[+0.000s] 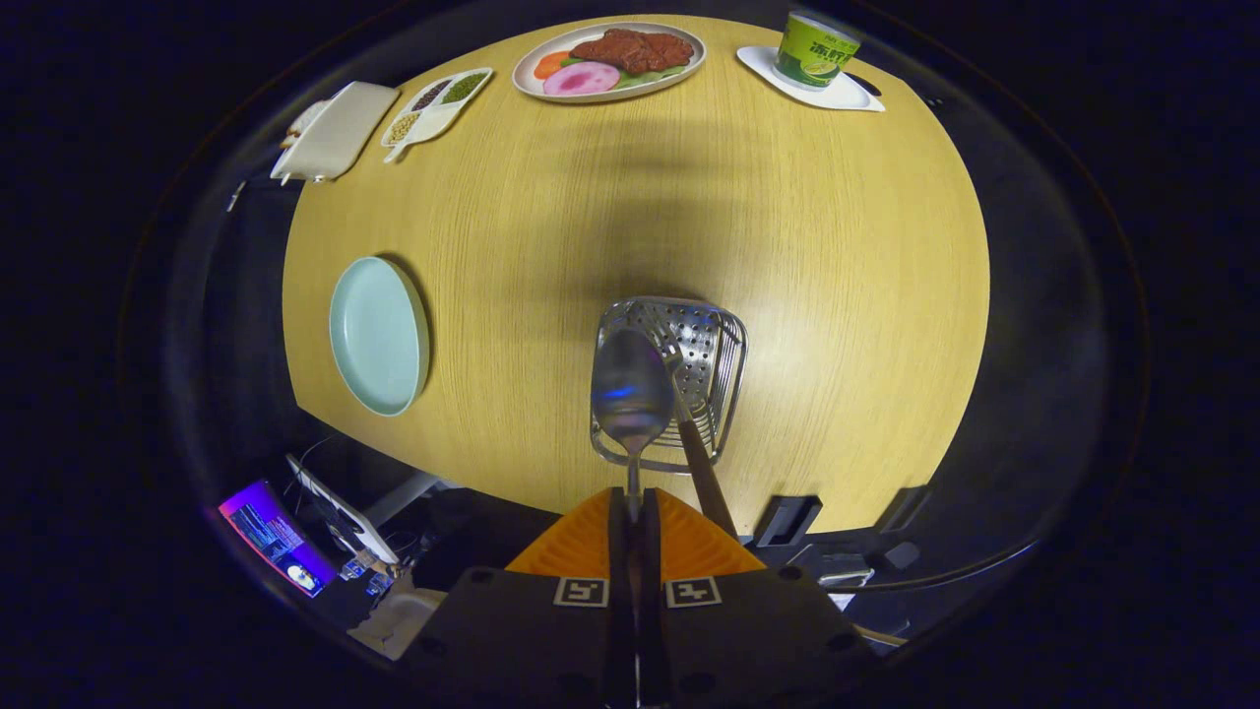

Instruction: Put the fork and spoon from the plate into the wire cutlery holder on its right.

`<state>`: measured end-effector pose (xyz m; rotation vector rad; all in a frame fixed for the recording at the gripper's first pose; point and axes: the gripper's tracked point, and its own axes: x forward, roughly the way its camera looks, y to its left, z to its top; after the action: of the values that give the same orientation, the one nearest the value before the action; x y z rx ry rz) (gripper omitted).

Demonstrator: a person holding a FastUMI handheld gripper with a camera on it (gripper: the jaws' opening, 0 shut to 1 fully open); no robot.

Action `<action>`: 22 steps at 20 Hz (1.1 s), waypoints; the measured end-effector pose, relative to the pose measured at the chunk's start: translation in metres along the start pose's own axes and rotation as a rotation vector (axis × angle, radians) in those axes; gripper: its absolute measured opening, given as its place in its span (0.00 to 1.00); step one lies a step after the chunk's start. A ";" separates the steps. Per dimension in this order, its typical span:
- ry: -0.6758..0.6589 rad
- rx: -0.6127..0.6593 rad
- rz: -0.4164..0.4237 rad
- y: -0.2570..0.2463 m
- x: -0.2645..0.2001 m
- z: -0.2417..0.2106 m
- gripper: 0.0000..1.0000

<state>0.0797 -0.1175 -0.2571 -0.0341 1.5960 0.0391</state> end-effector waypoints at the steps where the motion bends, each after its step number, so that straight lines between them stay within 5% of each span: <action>1: 0.014 -0.003 -0.008 0.000 0.003 0.002 0.06; 10: 0.016 0.060 -0.007 -0.005 0.006 0.020 0.16; 16: -0.075 0.081 0.028 -0.006 -0.013 0.018 0.72; 17: -0.100 0.067 0.044 -0.002 -0.018 0.016 0.94; 22: -0.280 0.079 0.127 0.013 -0.071 0.021 1.00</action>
<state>0.1015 -0.1034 -0.1870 0.1292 1.3164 0.0765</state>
